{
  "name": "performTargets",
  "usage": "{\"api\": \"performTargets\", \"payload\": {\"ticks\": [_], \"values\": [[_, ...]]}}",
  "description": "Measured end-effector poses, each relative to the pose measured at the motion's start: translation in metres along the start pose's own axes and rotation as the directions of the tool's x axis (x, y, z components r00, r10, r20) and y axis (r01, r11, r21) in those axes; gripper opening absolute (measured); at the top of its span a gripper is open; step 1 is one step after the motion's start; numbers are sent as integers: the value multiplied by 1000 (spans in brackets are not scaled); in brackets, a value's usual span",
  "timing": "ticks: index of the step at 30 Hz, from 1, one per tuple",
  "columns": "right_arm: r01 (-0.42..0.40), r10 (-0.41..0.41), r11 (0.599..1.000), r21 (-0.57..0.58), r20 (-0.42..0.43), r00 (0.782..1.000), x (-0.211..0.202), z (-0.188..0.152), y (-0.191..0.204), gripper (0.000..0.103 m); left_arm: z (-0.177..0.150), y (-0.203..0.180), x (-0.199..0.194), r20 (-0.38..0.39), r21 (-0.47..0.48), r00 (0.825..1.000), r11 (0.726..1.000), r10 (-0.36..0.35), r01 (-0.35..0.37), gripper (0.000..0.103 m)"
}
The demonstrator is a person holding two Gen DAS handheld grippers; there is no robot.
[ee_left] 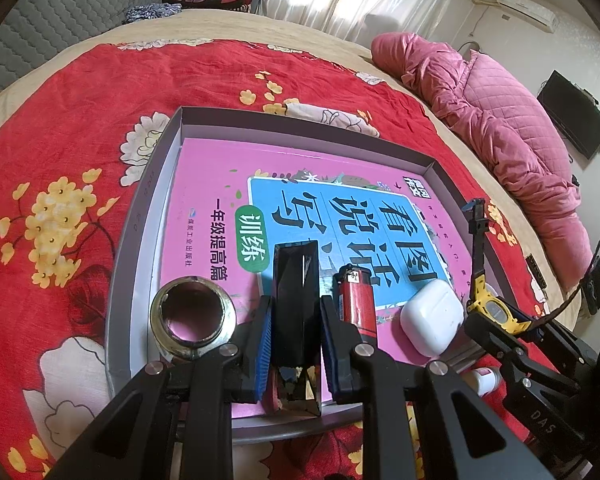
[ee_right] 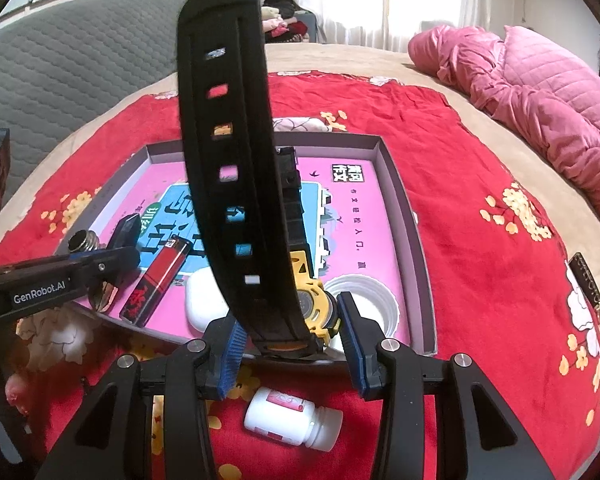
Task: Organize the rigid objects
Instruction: 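Lower the watch into the box and open the right tool while the left tool sets the black lighter down, then open the left tool and withdraw both tools from the box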
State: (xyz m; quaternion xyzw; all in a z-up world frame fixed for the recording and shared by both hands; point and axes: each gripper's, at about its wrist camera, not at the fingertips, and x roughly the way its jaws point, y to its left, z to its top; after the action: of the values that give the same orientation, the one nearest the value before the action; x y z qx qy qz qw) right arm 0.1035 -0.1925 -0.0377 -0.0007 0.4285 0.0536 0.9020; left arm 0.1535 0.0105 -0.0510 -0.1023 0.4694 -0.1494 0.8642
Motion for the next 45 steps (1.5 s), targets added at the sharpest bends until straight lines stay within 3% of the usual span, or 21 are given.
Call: {"api": "performTargets", "payload": {"ticks": [17,21,32,45], "values": [[-9,9,1000,13,0,1000,-9,2,0,49,-2,-1,1,-2,8,1000,1000,2,-2,22],[-8,8,1000,8,16,1000,-17,2,0,58,-1,-1,1,-3,10,1000,1000,1,-1,22],[3,-3,1000,-4,30,1000,-34,-5,-6,64,-2,-4,0,-2,36,1000,999,9,-9,23],[11,-12,1000,19,49,999,-49,-6,-15,65,-8,-12,-18,29,45,999,999,-17,15,24]]}}
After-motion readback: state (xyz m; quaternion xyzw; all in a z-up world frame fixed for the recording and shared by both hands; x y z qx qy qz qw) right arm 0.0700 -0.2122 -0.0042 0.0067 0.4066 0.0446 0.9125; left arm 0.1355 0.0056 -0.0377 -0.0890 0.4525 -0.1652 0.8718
